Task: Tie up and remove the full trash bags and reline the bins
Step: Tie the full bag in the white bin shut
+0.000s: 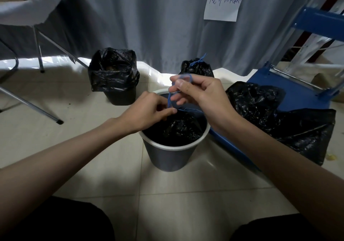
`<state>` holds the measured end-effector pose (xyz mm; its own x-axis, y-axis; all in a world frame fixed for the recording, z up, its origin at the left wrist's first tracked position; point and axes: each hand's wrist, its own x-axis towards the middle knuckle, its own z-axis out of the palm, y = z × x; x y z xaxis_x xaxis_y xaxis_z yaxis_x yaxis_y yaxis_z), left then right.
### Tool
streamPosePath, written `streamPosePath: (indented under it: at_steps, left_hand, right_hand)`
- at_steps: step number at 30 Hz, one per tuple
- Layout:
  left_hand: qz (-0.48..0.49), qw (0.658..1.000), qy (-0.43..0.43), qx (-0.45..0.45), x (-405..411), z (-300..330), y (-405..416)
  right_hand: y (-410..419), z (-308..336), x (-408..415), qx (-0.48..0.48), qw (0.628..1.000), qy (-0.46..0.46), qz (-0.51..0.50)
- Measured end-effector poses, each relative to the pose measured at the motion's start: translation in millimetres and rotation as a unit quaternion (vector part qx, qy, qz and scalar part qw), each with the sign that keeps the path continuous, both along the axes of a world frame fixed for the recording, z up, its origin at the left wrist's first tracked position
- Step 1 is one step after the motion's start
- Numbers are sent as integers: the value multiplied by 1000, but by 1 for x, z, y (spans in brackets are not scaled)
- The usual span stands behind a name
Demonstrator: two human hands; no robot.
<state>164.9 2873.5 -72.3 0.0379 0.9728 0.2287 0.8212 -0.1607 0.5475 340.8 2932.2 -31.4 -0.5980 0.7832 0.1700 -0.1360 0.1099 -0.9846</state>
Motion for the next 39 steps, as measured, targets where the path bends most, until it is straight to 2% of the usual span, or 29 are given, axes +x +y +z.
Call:
streamPosePath:
  at_steps: [1, 3, 5, 8, 11, 16, 18, 22, 24, 26, 28, 33, 35, 36, 39]
  left_hand:
    - [7, 1000, -16, -5, 0, 0, 0]
    - [21, 997, -71, -20, -1, 0, 0]
    - [34, 992, -117, -36, -2, 0, 0]
    - [34, 987, -151, -53, -3, 0, -1]
    - [25, 987, -148, -57, -1, 1, -3]
    - [35, 988, -142, -50, 1, -2, -6]
    - [35, 988, -137, -56, 0, -3, -6]
    - [30, 989, -134, -63, 0, -1, -6]
    - [30, 988, -133, -68, 2, 0, -7]
    - [32, 988, -131, -73, 3, 1, -8]
    - [38, 989, -124, -75, 3, 1, -9]
    - [59, 991, -108, -60, -1, 5, -7]
    - [62, 991, -111, -50, -2, 7, -5]
    - [63, 991, -113, -44, -2, 8, -5]
    - [74, 990, -116, -26, -2, 12, -3]
  right_hand:
    - [3, -3, 1, 6, 1000, -25, -2]
    - [12, -13, 4, 64, 988, -138, -33]
    - [17, -28, 8, 156, 947, -276, -54]
    - [11, -52, 6, 258, 888, -381, -20]
    - [2, -71, 0, 290, 872, -394, -7]
    - [4, -98, 7, 260, 852, -454, 23]
    - [8, -95, 10, 261, 857, -443, 41]
    - [21, -66, 16, 292, 876, -377, -71]
    - [29, -56, 20, 282, 850, -439, -67]
    - [32, -52, 25, 261, 786, -560, -12]
    - [31, -52, 27, 265, 741, -617, 5]
    - [28, -45, 27, 306, 708, -636, -16]
    - [33, -44, 30, 307, 715, -628, -28]
    - [36, -42, 31, 291, 740, -605, -33]
    - [42, -29, 28, 220, 860, -458, -35]
